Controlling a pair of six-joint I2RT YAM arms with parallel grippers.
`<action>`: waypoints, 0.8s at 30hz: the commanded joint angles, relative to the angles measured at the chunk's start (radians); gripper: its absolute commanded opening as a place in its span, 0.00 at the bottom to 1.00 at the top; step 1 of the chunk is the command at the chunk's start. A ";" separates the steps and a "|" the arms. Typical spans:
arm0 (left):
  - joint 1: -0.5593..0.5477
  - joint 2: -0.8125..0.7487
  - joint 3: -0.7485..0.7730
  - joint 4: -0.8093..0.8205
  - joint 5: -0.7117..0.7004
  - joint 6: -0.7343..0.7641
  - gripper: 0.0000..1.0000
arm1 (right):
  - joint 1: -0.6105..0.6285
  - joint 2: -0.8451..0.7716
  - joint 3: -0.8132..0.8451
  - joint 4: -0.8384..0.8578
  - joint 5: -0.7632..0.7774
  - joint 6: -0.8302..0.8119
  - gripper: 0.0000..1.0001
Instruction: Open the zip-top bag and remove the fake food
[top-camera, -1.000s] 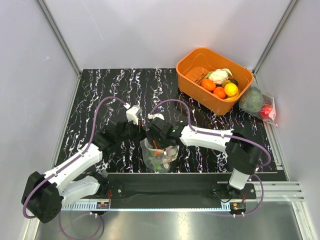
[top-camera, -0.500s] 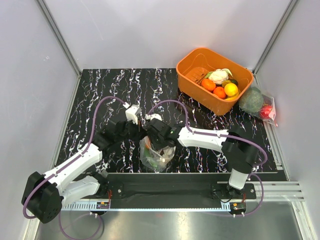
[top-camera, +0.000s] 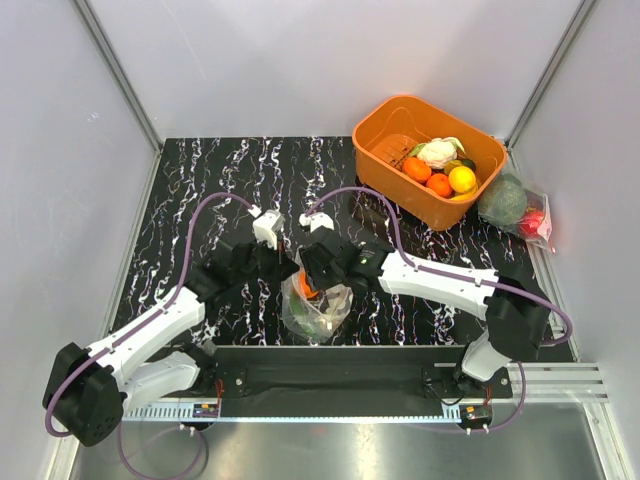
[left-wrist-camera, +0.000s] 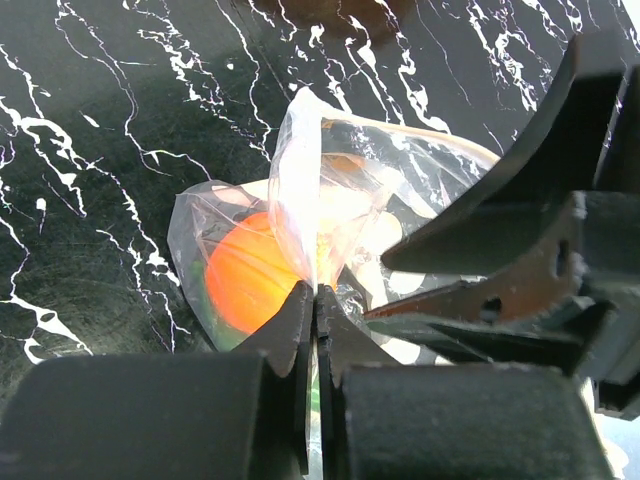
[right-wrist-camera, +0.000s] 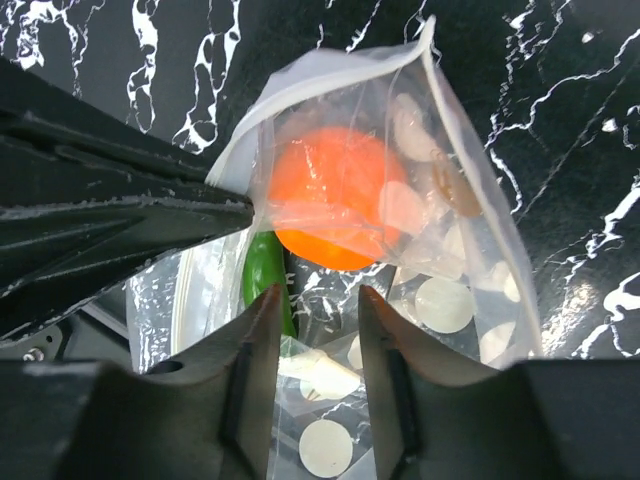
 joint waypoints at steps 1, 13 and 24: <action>-0.004 -0.011 0.019 0.049 0.025 0.001 0.00 | 0.000 -0.005 -0.024 0.035 0.046 0.004 0.45; -0.004 -0.024 0.018 0.032 -0.004 -0.007 0.00 | -0.002 0.049 -0.061 0.239 0.063 -0.028 0.68; -0.003 -0.016 0.019 0.018 -0.018 -0.007 0.00 | 0.000 0.083 -0.081 0.340 0.011 -0.083 0.72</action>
